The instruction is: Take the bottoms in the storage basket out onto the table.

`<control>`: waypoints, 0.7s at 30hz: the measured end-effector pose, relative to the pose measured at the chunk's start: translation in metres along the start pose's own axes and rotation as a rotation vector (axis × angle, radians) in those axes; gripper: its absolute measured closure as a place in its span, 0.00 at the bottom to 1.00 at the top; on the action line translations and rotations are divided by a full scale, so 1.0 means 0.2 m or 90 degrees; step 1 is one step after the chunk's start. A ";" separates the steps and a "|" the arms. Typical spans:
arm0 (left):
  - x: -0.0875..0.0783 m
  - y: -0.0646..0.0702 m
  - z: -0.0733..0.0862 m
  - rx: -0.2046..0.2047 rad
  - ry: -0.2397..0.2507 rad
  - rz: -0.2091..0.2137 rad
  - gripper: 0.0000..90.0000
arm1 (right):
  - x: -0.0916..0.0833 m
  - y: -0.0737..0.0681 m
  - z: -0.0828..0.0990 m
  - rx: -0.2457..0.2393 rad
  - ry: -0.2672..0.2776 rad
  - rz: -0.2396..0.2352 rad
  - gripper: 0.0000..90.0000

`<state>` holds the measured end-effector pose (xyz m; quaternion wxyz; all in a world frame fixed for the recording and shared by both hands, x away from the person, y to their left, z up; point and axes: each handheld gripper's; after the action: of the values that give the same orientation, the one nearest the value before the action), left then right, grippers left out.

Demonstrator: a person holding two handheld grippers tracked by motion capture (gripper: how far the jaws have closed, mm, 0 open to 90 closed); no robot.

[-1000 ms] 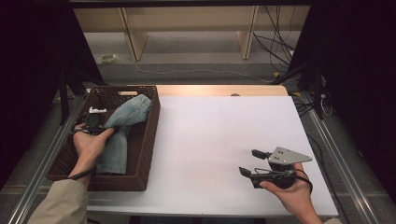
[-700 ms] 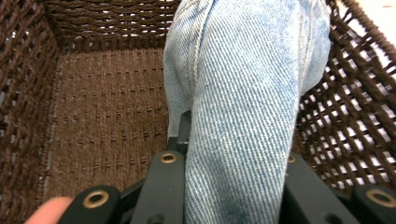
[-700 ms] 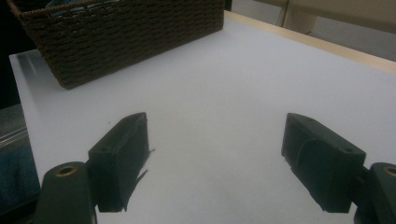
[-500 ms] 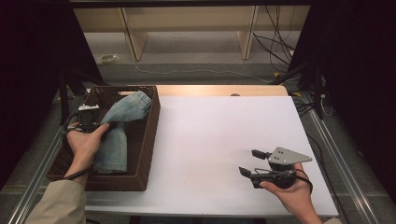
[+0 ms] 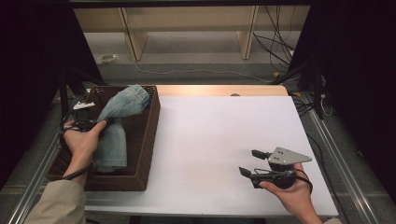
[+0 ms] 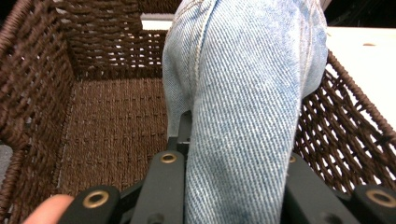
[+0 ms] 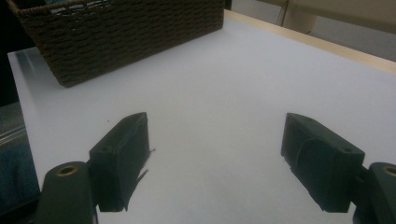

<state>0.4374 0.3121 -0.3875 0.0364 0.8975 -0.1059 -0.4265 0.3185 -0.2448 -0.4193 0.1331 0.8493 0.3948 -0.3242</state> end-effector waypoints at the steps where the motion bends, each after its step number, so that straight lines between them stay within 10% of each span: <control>1: 0.00 0.00 0.00 -0.002 0.005 0.001 0.83 | 0.00 0.00 0.00 0.000 0.000 0.000 0.27; 21: -0.07 0.01 -0.02 -0.001 0.067 0.011 0.83 | -0.01 0.00 0.00 -0.001 0.012 0.005 0.27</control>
<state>0.4311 0.3124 -0.3732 0.0461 0.9177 -0.1110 -0.3787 0.3181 -0.2456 -0.4183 0.1312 0.8539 0.3926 -0.3156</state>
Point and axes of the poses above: each handheld gripper's, and its own axes: x roughly forward along the jaws, z roughly out of its underside, y roughly to its right, and after that the axes turned 14 degrees about -y, right-handed
